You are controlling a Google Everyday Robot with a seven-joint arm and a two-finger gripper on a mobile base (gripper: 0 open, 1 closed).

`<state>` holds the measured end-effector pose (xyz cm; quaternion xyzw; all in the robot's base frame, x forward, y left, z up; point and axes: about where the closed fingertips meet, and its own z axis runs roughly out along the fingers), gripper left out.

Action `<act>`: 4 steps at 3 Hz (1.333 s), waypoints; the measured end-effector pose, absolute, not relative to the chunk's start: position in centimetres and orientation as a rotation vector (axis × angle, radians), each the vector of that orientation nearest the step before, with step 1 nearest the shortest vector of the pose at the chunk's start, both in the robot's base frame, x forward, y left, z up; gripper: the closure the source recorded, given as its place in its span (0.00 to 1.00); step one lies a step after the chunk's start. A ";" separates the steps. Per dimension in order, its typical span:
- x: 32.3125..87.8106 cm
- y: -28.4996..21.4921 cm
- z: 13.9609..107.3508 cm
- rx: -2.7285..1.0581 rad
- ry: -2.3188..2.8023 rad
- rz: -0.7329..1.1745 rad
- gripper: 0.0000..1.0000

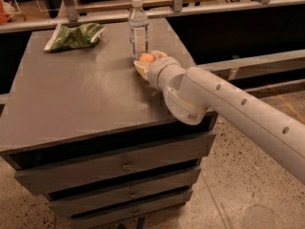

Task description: Move orange near blue plastic bottle

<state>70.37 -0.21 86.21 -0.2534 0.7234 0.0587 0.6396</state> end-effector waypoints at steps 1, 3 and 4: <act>70.2 0.0 86.2 -0.594 1.656 0.135 0.13; 69.6 0.2 86.7 -0.599 1.649 0.144 0.00; 68.4 0.0 88.4 -0.584 1.611 0.159 0.00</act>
Offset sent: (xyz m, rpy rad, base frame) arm -0.0064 0.0007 0.0019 -0.0222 0.0126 0.0112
